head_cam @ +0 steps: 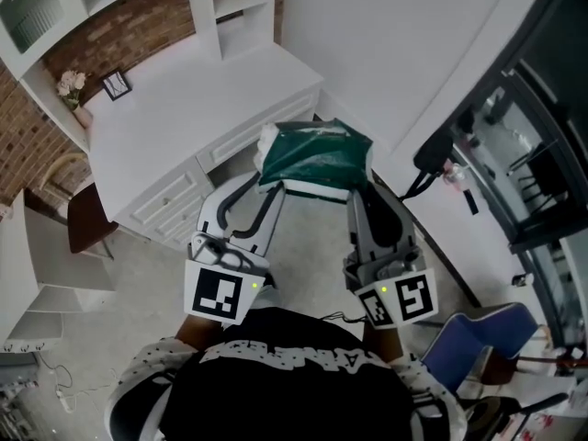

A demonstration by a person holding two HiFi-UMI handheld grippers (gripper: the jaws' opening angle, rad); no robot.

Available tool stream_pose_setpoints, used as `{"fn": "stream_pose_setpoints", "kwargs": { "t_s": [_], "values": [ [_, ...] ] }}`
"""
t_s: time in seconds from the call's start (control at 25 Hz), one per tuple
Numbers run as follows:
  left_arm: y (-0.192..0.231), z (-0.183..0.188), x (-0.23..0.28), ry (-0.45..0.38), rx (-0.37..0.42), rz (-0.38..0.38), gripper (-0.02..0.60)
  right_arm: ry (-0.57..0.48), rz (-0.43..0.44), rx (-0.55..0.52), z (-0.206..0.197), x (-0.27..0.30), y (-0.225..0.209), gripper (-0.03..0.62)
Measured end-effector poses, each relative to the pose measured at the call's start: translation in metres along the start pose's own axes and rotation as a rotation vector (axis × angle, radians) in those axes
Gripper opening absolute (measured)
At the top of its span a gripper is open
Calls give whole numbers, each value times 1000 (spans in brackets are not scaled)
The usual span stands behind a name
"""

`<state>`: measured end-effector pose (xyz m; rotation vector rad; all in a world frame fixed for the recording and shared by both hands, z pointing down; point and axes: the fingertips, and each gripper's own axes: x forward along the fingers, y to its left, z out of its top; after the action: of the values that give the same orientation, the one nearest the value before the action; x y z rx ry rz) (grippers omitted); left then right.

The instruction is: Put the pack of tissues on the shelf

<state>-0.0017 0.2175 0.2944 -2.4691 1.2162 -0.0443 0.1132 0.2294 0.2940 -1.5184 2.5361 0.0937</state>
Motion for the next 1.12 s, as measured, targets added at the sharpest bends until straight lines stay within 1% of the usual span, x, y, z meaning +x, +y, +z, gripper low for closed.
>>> {"fn": "stream_pose_setpoints", "kwargs": {
  "t_s": [0.2, 0.56, 0.8, 1.12],
  "values": [
    [23, -12, 16, -5, -45, -6, 132, 11, -22, -11, -3, 27, -4, 72],
    [65, -33, 39, -29, -92, -26, 132, 29, -56, -43, -12, 75, -6, 72],
    [94, -51, 44, -20, -145, -11, 132, 36, -54, -58, -19, 108, 0, 72],
    [120, -64, 42, -28, -158, 16, 132, 53, -32, -66, -28, 135, 11, 72]
  ]
}}
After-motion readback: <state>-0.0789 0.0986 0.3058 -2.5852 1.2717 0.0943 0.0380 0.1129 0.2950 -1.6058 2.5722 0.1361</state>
